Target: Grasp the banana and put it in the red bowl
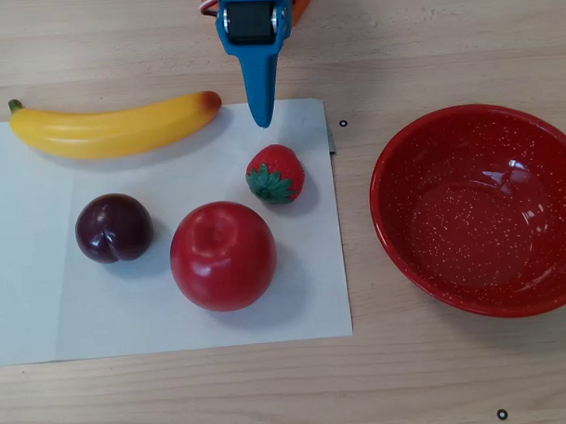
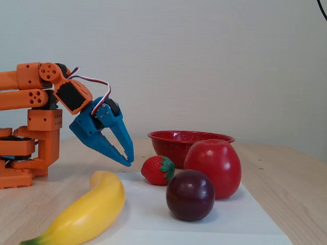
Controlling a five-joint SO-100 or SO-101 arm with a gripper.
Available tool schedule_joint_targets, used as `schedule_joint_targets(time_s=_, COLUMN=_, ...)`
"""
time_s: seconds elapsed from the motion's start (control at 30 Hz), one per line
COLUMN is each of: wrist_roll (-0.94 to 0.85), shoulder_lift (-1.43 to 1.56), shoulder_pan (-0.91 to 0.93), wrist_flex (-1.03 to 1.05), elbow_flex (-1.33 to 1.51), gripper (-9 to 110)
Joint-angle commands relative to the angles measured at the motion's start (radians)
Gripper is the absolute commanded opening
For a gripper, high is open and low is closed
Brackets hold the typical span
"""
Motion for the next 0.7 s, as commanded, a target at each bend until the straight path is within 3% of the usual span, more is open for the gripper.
schedule_joint_targets(time_s=0.0, wrist_roll=-0.009, shoulder_lift=0.011, shoulder_pan=-0.015, wrist_flex=0.003, elbow_flex=0.014, gripper=0)
schedule_joint_targets(time_s=0.33, wrist_roll=0.021, shoulder_lift=-0.011, shoulder_pan=-0.02, wrist_flex=0.028, elbow_flex=-0.014, gripper=0)
schedule_joint_targets(time_s=0.67, wrist_roll=0.025, shoulder_lift=-0.196, shoulder_pan=-0.032, wrist_flex=0.124, elbow_flex=-0.272, gripper=0)
